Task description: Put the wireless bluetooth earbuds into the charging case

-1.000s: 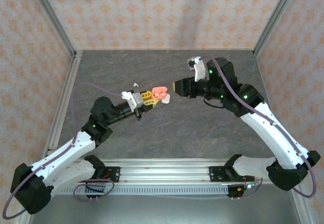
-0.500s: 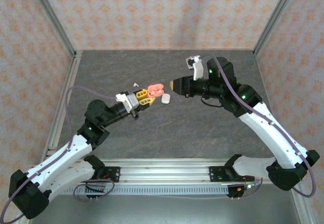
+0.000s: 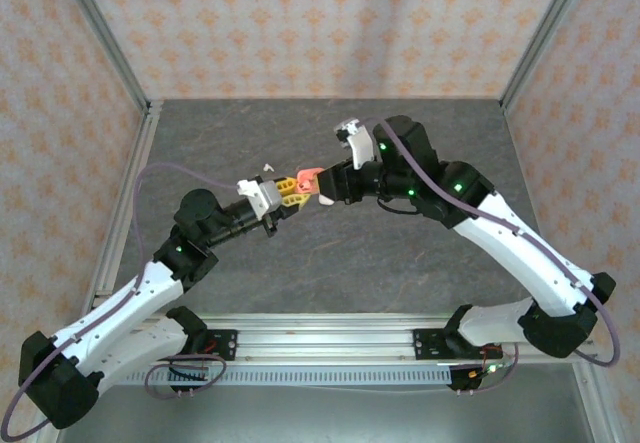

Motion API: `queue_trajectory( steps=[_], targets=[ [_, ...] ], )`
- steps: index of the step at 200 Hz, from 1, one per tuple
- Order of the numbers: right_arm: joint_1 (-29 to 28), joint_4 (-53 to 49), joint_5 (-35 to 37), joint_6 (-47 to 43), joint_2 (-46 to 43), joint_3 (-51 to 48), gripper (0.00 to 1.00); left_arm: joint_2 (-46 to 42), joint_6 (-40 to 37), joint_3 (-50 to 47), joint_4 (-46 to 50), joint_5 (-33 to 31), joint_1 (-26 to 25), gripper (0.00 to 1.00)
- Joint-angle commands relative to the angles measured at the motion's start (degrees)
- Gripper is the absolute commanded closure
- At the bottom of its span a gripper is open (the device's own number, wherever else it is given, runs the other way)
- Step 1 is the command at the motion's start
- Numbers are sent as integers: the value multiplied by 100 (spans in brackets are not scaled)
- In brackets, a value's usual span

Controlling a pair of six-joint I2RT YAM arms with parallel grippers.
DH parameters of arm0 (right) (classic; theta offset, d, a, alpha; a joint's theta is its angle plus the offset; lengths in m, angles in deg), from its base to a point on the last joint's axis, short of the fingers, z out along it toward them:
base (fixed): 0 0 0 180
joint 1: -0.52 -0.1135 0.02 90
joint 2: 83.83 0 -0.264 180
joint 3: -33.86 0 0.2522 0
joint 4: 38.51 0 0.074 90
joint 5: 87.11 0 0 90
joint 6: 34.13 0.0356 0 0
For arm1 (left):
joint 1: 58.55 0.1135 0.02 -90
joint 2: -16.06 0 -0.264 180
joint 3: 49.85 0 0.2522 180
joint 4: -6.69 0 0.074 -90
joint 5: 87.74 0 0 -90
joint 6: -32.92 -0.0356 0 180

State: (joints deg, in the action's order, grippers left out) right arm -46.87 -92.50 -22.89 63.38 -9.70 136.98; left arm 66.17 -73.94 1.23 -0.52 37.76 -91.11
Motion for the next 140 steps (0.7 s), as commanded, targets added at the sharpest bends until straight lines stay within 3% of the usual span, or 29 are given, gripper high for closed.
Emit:
queue_trajectory(
  steps=[1,70,140],
  targets=[
    [-102,-434,330,-427,201,335,69,15,78,254,233,26,-23,100],
    [-213,-650,225,-640,559,619,65,16,161,237,371,-8,-24,100],
    [-217,-170,397,-408,141,119,64,409,428,600,787,79,-23,100]
  ],
)
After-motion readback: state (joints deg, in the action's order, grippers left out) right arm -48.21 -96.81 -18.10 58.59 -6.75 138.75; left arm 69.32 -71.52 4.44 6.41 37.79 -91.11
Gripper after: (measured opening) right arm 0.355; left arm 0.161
